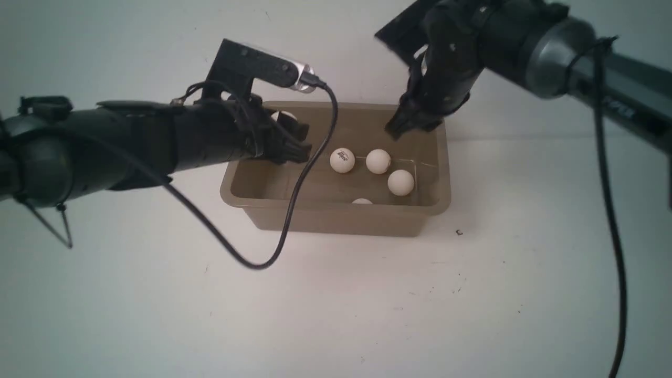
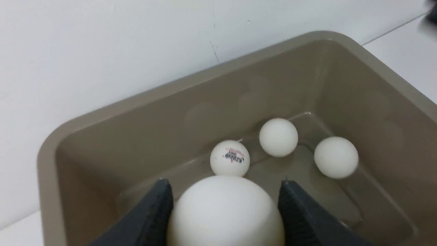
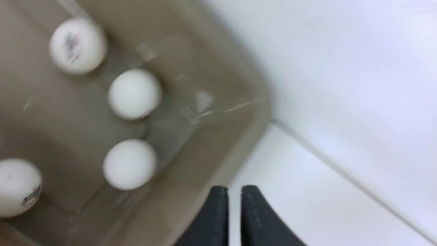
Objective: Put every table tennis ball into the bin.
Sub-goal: Use the left arm to put the table tennis ball into the box
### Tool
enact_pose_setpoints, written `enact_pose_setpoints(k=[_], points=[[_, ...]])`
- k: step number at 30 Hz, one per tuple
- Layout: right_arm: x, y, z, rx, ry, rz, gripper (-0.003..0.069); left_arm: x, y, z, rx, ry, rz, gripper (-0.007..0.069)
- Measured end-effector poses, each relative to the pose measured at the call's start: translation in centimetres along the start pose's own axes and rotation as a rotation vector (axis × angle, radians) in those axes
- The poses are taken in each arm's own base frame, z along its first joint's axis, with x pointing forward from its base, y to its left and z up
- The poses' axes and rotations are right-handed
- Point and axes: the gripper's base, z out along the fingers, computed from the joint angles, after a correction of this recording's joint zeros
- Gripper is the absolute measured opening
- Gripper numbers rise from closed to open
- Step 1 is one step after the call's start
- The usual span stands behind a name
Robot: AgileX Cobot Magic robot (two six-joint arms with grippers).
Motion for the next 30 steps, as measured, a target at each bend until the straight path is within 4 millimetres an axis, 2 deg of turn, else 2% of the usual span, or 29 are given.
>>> enact_pose_setpoints(k=[2, 5, 8, 10, 14, 15, 17, 18, 21, 24, 28, 30], points=[[-0.2, -0.6, -1.1, 0.018, -0.017, 0.017, 0.0012, 0.1, 0.1, 0.7, 0.0, 0.005, 0.0, 0.0349], [-0.5, -1.9, -4.4, 0.044, -0.061, 0.05, -0.001, 0.4, 0.2, 1.7, 0.0, 0.016, 0.0, 0.0349], [-0.4, -2.8, -6.8, 0.057, -0.079, 0.074, -0.0014, 0.7, 0.3, 2.5, 0.0, 0.026, 0.007, 0.0349], [-0.1, -3.8, -9.6, 0.071, -0.087, 0.083, -0.0015, 1.1, 0.4, 3.2, -0.001, 0.036, 0.009, 0.0349], [0.5, -5.1, -13.4, 0.087, -0.113, 0.098, -0.0015, 1.9, 0.5, 4.2, 0.0, 0.06, 0.009, 0.0349], [0.9, -5.7, -15.4, 0.096, -0.13, 0.104, -0.0015, 2.3, 0.5, 4.5, 0.0, 0.07, 0.008, 0.0349], [1.2, -6.1, -16.6, 0.102, -0.141, 0.107, -0.0015, 2.6, 0.5, 4.8, 0.002, 0.08, 0.006, 0.0349], [1.8, -6.8, -19.2, 0.115, -0.175, 0.114, -0.0015, 3.5, 0.5, 5.4, 0.004, 0.102, 0.003, 0.0349], [2.5, -7.5, -22.0, 0.122, -0.224, 0.116, -0.0015, 4.0, 0.5, 5.8, 0.005, 0.117, 0.001, 0.0349], [3.3, -8.0, -24.3, 0.121, -0.264, 0.116, -0.0015, 4.3, 0.4, 6.0, 0.019, 0.121, 0.022, 0.0349], [4.7, -8.1, -25.9, 0.117, -0.278, 0.115, -0.0015, 4.1, -0.1, 6.0, 0.073, 0.104, 0.075, 0.0349], [5.7, -7.8, -25.9, 0.114, -0.25, 0.102, -0.0015, 4.0, -0.3, 6.0, 0.102, 0.095, 0.08, 0.0349]])
